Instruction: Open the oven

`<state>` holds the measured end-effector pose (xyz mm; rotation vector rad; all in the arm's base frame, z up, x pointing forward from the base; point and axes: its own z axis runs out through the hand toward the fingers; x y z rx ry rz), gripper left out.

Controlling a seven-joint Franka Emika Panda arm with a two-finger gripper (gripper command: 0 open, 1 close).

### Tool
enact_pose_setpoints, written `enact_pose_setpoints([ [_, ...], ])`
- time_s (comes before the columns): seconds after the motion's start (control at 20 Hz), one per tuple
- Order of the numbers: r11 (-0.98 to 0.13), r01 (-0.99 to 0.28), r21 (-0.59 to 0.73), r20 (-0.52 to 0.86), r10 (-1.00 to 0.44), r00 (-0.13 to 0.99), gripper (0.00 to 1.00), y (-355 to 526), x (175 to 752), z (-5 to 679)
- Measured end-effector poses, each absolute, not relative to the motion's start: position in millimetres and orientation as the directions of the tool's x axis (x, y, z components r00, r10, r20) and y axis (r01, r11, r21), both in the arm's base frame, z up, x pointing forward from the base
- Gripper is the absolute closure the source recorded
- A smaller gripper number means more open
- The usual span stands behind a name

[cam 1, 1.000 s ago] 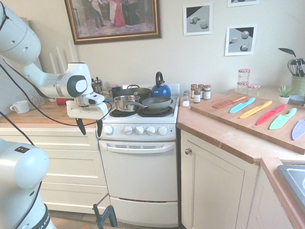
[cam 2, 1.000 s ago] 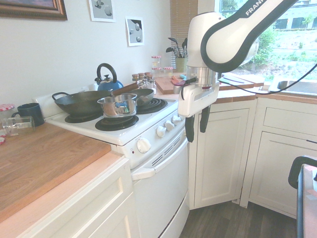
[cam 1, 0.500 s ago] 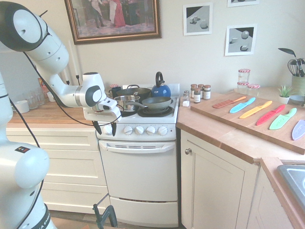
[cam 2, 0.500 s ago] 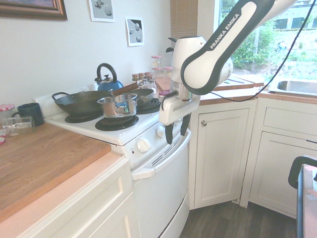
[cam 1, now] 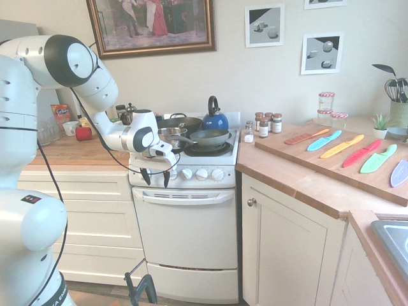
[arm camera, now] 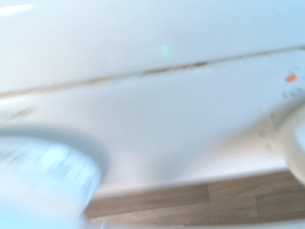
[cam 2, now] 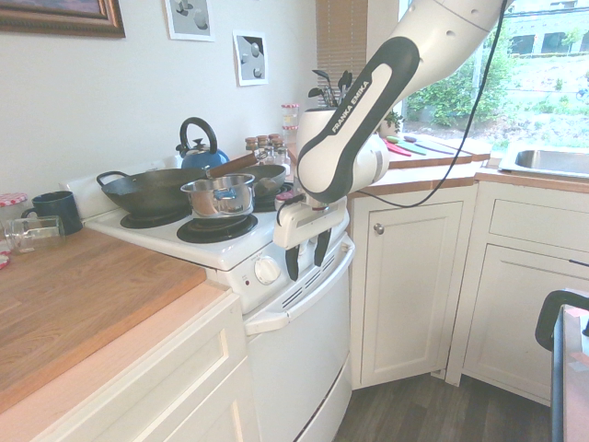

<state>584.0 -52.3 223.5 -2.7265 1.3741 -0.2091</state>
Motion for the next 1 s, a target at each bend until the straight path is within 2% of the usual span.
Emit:
enact_pose_setpoints([
  [0.45, -0.602, -0.790, -0.119, 0.098, -0.799, 0.594, 0.00, -82.5, 596.4, 178.0],
  [1.0, -0.726, -0.680, -0.103, 0.184, -0.685, 0.705, 0.00, -151.3, 566.7, 159.1],
])
